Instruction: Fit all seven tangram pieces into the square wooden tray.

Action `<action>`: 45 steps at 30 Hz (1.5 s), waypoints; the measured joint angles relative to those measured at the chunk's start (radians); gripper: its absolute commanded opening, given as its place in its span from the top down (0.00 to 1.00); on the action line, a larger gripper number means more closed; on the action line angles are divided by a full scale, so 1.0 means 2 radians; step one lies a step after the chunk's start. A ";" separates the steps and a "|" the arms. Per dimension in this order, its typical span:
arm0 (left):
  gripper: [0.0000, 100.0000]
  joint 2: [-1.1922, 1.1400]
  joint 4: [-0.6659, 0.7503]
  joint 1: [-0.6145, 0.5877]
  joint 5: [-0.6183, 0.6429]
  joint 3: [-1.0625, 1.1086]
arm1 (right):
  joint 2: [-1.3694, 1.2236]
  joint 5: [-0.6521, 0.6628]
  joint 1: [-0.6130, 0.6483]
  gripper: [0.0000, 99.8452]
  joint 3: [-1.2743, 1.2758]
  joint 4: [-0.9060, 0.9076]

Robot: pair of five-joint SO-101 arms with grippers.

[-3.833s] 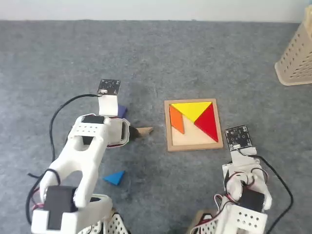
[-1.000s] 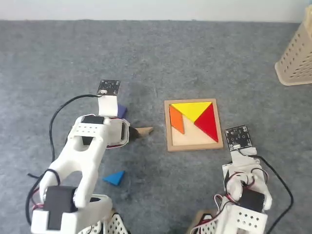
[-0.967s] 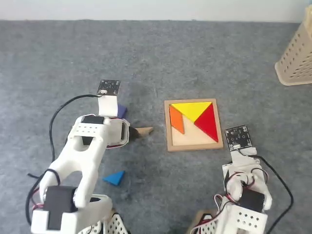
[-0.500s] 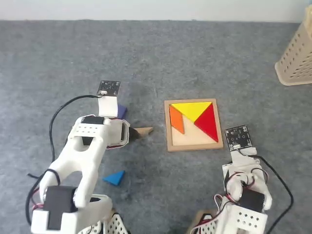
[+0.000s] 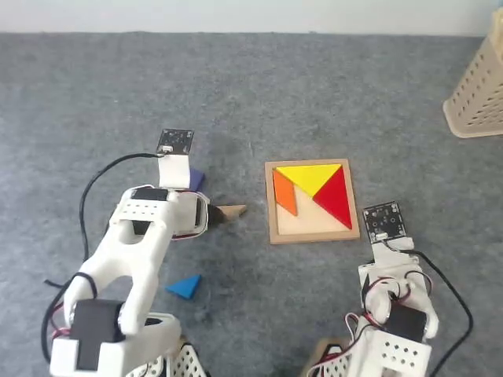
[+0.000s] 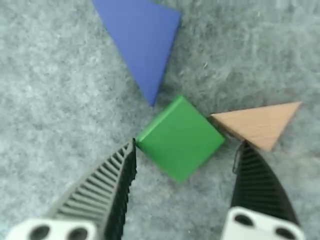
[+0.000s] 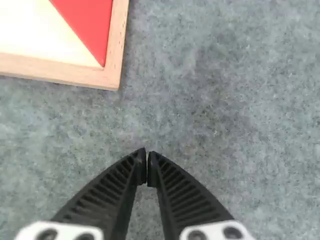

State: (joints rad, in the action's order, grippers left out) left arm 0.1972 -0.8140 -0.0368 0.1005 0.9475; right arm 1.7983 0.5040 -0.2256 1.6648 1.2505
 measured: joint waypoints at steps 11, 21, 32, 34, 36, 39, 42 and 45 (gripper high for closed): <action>0.70 0.000 -0.057 0.000 0.000 -0.091 | 0.000 0.000 0.000 0.99 0.000 0.000; 0.71 -0.071 -0.119 0.046 0.000 -0.240 | 0.000 0.000 0.000 0.99 0.000 0.000; 0.83 -0.171 -0.236 0.063 -0.190 -0.349 | 0.000 0.000 0.000 0.99 0.000 0.000; 0.84 -0.174 -0.251 0.067 -0.239 -0.352 | 0.000 0.000 0.000 0.99 0.000 0.000; 0.84 -0.179 -0.251 0.066 -0.275 -0.351 | 0.000 0.000 0.000 0.99 0.000 0.000; 0.84 -0.193 -0.218 0.076 -0.309 -0.328 | 0.000 0.000 0.000 0.99 0.000 0.000; 0.84 -0.215 -0.177 0.093 -0.318 -0.295 | 0.000 0.000 0.000 0.99 0.000 0.000; 0.83 -0.219 -0.155 0.102 -0.319 -0.285 | 0.000 0.000 0.000 0.99 0.000 0.000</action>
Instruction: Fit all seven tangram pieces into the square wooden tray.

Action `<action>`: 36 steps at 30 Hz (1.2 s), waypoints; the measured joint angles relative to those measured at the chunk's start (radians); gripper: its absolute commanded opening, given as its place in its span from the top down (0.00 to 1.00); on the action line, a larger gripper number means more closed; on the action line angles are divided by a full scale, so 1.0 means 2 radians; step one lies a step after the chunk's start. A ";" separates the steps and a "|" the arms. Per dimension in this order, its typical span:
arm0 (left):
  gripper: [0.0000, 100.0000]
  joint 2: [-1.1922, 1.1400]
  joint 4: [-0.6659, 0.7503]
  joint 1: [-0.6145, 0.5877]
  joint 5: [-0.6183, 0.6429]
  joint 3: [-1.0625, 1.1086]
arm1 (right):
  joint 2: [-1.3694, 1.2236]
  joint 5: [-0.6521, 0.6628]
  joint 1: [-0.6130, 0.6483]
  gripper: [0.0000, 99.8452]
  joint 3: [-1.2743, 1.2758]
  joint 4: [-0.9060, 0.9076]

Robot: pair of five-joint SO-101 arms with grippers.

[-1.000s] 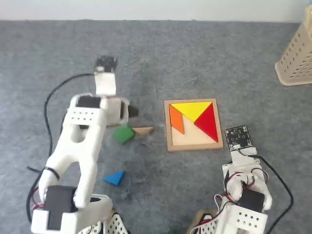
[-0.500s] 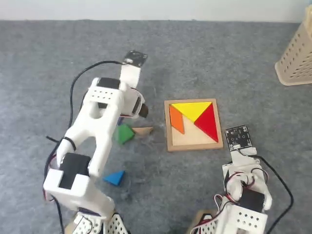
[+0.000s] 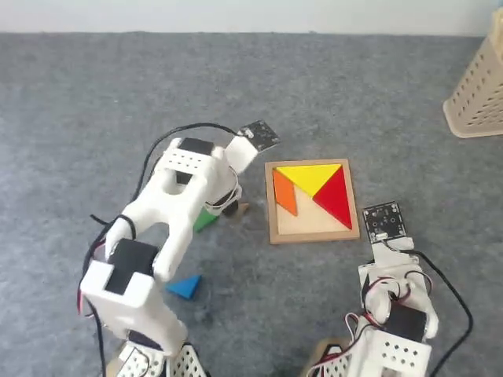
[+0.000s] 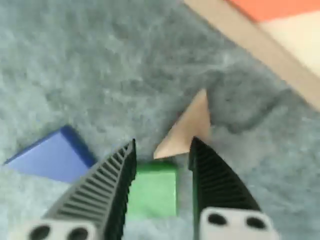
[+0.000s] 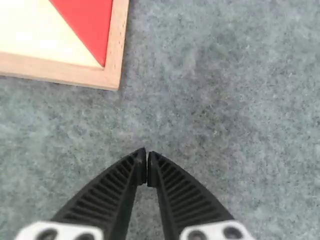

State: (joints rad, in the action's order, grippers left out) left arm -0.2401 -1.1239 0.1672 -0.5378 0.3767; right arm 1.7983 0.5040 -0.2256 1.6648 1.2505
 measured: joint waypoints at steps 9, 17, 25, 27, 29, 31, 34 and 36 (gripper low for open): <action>0.83 -0.005 0.008 0.002 0.000 -0.005 | 0.000 0.000 0.000 0.99 0.000 0.000; 0.77 -0.005 0.008 0.007 -0.001 -0.005 | 0.000 0.000 0.000 0.99 0.000 0.000; 0.75 0.012 0.035 0.022 0.000 0.054 | 0.000 0.000 0.000 0.99 0.000 0.000; 0.75 0.015 0.038 0.022 0.003 0.058 | 0.000 0.000 0.000 0.99 0.000 0.000; 0.76 0.015 0.040 0.022 0.003 0.060 | 0.000 0.000 0.000 0.99 0.000 0.000; 0.77 0.017 0.041 0.022 0.001 0.060 | 0.000 0.000 0.000 0.99 0.000 0.000; 0.82 0.017 0.039 0.022 0.003 0.061 | 0.000 0.000 0.000 0.99 0.000 0.000; 0.83 0.020 0.037 0.025 0.004 0.064 | 0.000 0.000 0.000 0.99 0.000 0.000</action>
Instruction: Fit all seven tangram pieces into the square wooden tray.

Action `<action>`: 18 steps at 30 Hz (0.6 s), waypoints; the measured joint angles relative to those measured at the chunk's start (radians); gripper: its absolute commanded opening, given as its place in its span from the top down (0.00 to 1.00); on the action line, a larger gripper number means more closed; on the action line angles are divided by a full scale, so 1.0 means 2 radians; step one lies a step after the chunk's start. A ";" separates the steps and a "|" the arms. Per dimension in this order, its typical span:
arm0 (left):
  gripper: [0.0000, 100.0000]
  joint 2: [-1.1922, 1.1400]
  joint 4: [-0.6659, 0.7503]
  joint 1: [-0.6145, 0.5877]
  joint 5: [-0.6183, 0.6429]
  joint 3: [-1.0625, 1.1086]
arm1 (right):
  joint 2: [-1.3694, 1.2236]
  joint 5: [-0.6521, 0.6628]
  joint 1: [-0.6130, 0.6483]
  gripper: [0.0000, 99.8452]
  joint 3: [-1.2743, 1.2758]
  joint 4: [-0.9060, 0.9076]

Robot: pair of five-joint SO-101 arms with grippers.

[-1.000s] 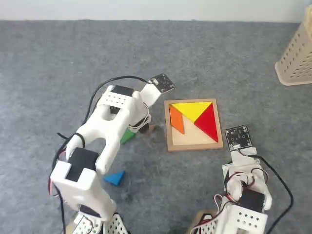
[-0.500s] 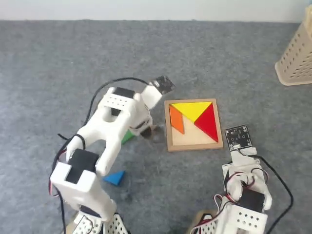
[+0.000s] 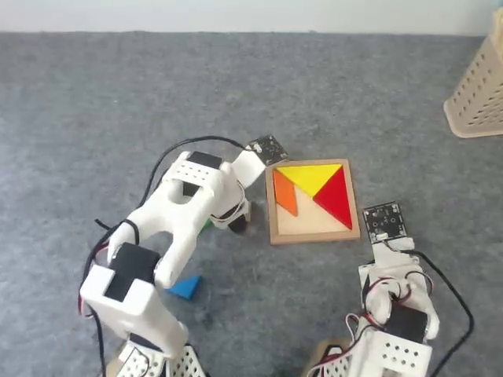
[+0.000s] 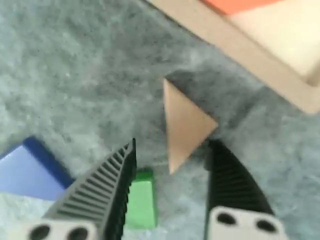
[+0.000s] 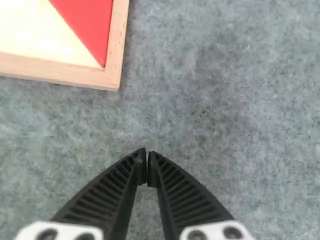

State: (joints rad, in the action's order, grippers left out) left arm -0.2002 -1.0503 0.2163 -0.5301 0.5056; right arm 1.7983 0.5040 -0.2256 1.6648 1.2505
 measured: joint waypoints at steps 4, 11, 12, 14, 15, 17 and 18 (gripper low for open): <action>0.83 0.003 -0.002 0.005 0.000 0.003 | 0.000 0.000 0.000 0.99 0.000 0.000; 0.75 0.074 -0.077 -0.019 0.000 -0.005 | 0.000 0.000 0.000 0.99 0.000 0.000; 0.72 0.089 -0.079 -0.019 0.000 0.001 | 0.000 0.000 0.000 0.99 0.000 0.000; 0.70 0.114 -0.082 -0.021 0.002 0.015 | 0.000 0.000 0.000 0.99 0.000 0.000; 0.69 0.123 -0.082 -0.021 0.004 0.017 | 0.000 0.000 0.000 0.99 0.000 0.000; 0.69 0.133 -0.082 -0.021 0.019 0.017 | 0.000 0.000 0.000 0.99 0.000 0.000; 0.69 0.133 -0.078 -0.021 0.028 0.019 | 0.000 0.000 0.000 0.99 0.000 0.000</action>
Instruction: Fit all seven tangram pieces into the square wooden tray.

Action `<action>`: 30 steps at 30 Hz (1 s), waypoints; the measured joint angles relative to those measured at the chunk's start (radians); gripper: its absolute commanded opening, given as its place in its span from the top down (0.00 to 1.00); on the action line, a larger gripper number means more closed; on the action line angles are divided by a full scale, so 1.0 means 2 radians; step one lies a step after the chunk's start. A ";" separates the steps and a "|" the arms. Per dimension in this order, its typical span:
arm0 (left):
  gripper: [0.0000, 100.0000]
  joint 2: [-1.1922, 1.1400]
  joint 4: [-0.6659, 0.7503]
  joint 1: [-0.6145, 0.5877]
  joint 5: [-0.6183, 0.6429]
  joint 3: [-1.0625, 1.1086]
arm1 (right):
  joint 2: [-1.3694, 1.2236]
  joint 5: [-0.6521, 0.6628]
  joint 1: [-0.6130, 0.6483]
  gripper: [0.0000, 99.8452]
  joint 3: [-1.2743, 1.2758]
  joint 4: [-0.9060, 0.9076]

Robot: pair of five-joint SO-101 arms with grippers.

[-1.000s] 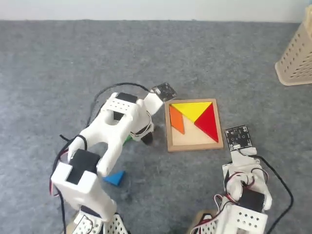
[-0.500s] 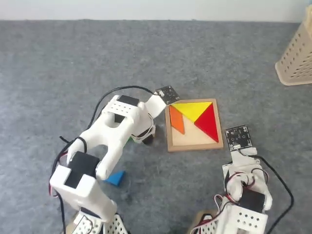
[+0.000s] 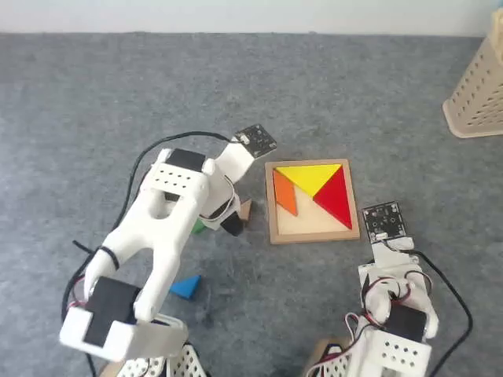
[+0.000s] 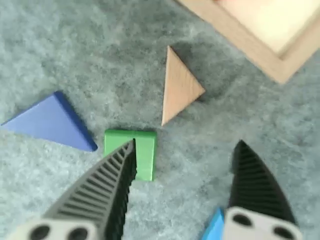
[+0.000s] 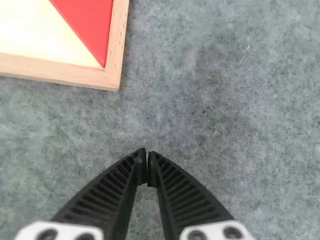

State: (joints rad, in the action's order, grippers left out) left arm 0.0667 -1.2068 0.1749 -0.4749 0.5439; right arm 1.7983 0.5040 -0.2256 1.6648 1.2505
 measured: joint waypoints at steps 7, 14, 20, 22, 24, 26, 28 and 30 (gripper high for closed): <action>0.69 -0.038 0.077 0.012 0.034 0.002 | 0.000 0.000 0.000 0.99 0.000 0.000; 0.70 -0.166 0.091 0.015 0.037 -0.053 | 0.000 0.000 0.000 0.99 0.000 0.000; 0.80 -0.209 0.044 0.020 0.037 -0.115 | 0.000 0.000 0.000 0.99 0.000 0.000; 0.83 -0.208 0.043 0.020 0.038 -0.118 | 0.000 0.000 0.000 0.99 0.000 0.000; 0.86 -0.207 0.043 0.021 0.038 -0.119 | 0.000 0.000 0.000 0.99 0.000 0.000; 0.89 -0.206 0.043 0.021 0.039 -0.120 | 0.000 0.000 0.000 0.99 0.000 0.000; 0.90 -0.206 0.043 0.021 0.040 -0.120 | 0.000 0.000 0.000 0.99 0.000 0.000; 0.90 -0.206 0.041 0.021 0.040 -0.120 | 0.000 0.000 0.000 0.99 0.000 0.000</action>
State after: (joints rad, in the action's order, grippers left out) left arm -0.3445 -1.1254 0.2179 -0.3951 0.3030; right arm 1.7983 0.5040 -0.2256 1.6648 1.2505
